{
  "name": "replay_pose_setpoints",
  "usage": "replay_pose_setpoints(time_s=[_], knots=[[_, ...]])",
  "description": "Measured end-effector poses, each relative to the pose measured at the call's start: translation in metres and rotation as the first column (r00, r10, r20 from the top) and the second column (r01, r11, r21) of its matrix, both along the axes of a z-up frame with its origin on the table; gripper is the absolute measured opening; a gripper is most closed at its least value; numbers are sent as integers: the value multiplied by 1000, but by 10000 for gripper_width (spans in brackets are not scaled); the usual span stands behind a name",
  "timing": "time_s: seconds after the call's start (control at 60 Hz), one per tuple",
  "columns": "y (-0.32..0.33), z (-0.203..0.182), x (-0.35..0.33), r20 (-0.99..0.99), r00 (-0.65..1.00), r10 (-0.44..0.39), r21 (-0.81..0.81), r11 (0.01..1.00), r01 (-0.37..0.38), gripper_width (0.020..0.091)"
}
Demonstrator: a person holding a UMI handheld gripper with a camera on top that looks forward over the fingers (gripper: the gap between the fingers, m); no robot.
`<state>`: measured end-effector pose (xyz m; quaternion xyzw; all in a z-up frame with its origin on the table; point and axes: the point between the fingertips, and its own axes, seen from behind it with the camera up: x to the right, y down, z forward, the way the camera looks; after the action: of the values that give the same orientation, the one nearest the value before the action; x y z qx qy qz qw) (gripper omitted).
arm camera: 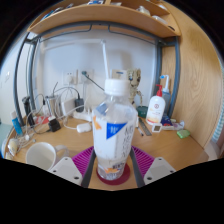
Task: Pour water
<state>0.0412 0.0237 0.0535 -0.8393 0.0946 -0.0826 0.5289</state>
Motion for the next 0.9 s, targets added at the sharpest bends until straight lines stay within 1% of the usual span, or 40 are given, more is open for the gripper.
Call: replay_pose_setpoints(time_s=[0.017, 0.067, 0.167, 0.333, 0.383, 0.467, 0.5, 0.567, 0.683, 0.833, 0.9], knots=[[-2, -2, 1, 8, 1000, -1, -12, 1000, 2, 664], [-7, -2, 3, 40, 999, -11, -14, 1000, 12, 667], [-22, -1, -7, 33, 999, 20, -27, 999, -19, 664], [-84, -10, -19, -5, 998, 65, -185, 981, -65, 665], [-102, -4, -19, -2, 997, 81, -219, 972, -80, 663], [-126, 10, -20, -12, 991, 137, -261, 956, -135, 664], [-133, 17, -17, -9, 989, 150, -274, 951, -146, 664], [-145, 31, -11, -14, 987, 161, -303, 940, -158, 663], [-152, 54, -13, -63, 980, 187, -294, 935, -198, 663], [-153, 73, -12, -126, 975, 184, -273, 938, -212, 664], [-155, 77, -11, -137, 969, 203, -279, 931, -235, 656]])
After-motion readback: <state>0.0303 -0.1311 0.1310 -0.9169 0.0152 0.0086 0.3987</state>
